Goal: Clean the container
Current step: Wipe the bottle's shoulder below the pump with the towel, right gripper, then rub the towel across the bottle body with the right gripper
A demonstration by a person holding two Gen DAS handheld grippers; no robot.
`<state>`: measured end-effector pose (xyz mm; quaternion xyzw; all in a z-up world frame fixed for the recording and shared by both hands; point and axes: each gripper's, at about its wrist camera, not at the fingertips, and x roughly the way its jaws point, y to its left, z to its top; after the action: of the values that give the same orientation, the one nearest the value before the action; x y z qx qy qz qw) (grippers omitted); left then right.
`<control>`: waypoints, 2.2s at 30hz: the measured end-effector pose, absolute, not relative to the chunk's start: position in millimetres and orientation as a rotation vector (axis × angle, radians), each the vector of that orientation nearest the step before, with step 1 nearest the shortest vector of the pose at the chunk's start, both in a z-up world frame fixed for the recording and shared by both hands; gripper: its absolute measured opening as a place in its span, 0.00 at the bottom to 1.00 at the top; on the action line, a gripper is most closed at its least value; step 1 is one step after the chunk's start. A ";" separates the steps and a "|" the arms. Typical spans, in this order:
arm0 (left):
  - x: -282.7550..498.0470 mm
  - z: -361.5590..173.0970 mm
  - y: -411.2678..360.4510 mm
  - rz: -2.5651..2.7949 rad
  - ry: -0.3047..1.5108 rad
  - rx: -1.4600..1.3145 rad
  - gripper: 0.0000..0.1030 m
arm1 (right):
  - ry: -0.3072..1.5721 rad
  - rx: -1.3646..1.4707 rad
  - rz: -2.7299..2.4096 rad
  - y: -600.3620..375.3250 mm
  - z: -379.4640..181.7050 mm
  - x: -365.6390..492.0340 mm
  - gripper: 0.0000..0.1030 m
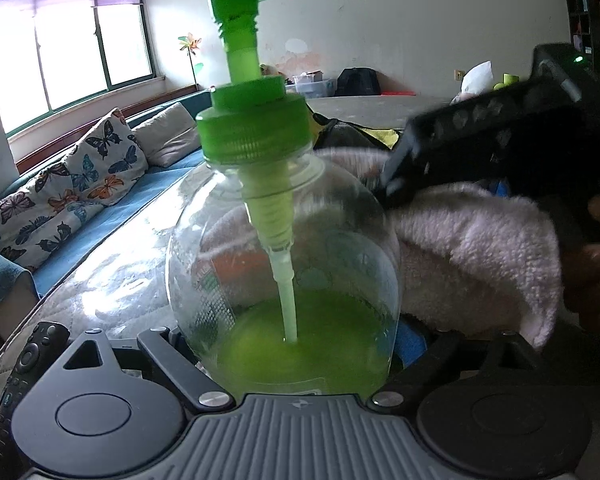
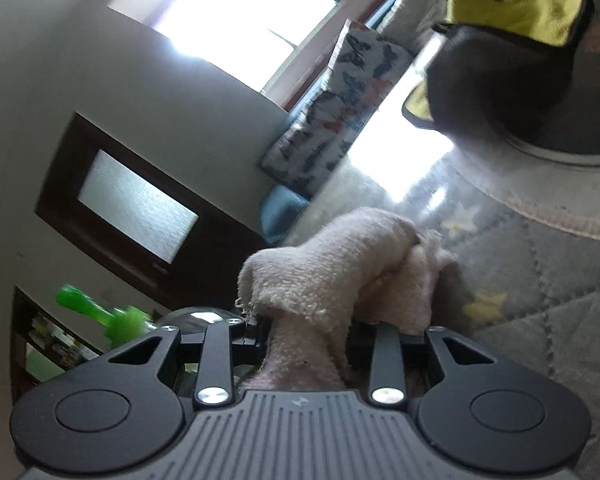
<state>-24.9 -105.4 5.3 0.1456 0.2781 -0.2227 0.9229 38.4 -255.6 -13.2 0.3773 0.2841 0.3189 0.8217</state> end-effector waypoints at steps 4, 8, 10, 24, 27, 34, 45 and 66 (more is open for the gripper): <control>-22.9 4.9 -103.9 -0.458 0.573 0.297 0.90 | 0.445 0.822 0.804 -258.7 3.4 20.4 0.30; -23.2 4.9 -104.1 -0.455 0.570 0.296 0.90 | 0.380 0.857 0.914 -257.9 7.9 17.3 0.31; -22.6 4.6 -103.7 -0.454 0.571 0.292 0.90 | 0.397 0.862 0.918 -256.9 5.0 20.0 0.31; -28.7 3.9 -111.2 -0.446 0.571 0.294 0.90 | 0.610 0.797 0.696 -249.9 -12.9 37.9 0.30; -28.0 3.5 -112.5 -0.445 0.571 0.295 0.90 | 0.654 0.758 0.655 -249.1 -16.6 38.0 0.30; -24.0 0.6 -106.7 -0.446 0.573 0.294 0.91 | 0.575 0.761 0.696 -252.9 -8.3 22.6 0.30; -29.2 1.2 -107.5 -0.441 0.568 0.294 0.91 | 0.383 0.799 0.954 -261.9 11.5 -2.0 0.31; -24.7 3.6 -105.7 -0.424 0.573 0.291 0.93 | 0.652 0.749 0.697 -253.3 -16.1 31.7 0.32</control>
<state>-24.7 -105.7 3.6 0.1420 0.2794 -0.2070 0.9268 31.7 -253.3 -16.1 0.3517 0.3062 0.3277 0.8217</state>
